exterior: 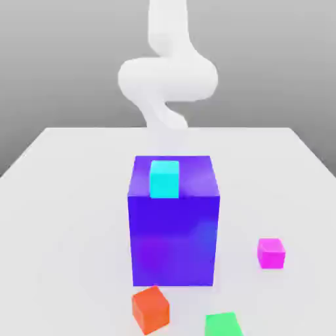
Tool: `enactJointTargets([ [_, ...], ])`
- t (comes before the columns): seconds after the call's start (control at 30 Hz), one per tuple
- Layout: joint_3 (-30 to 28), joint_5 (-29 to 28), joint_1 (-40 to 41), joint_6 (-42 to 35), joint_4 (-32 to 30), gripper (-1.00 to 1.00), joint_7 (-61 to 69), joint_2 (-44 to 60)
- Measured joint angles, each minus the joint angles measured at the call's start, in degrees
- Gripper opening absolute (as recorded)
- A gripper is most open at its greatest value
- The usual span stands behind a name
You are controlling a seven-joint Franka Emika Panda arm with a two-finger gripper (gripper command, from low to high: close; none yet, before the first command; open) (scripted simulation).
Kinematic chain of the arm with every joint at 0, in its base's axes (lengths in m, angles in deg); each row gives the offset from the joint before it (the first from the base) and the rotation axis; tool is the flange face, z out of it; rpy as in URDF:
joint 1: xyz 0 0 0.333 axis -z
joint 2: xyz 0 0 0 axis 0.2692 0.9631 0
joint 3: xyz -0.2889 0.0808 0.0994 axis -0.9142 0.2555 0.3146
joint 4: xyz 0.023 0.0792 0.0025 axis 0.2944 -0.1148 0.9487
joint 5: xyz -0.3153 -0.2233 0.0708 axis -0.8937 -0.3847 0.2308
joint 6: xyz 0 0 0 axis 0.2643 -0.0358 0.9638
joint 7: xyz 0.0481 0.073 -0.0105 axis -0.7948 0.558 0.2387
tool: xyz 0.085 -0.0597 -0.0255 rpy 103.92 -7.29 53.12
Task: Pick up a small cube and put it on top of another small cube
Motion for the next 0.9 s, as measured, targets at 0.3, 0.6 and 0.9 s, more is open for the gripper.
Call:
enactJointTargets([
  [0.3,0.38,1.41,-14.05,12.2,-10.69,0.0,21.73,19.39],
  [0.6,4.49,1.21,-24.96,24.02,-21.08,0.0,41.6,38.07],
  [0.9,2.42,-5.26,-29.48,37.94,-22.44,0.0,43.98,56.79],
])
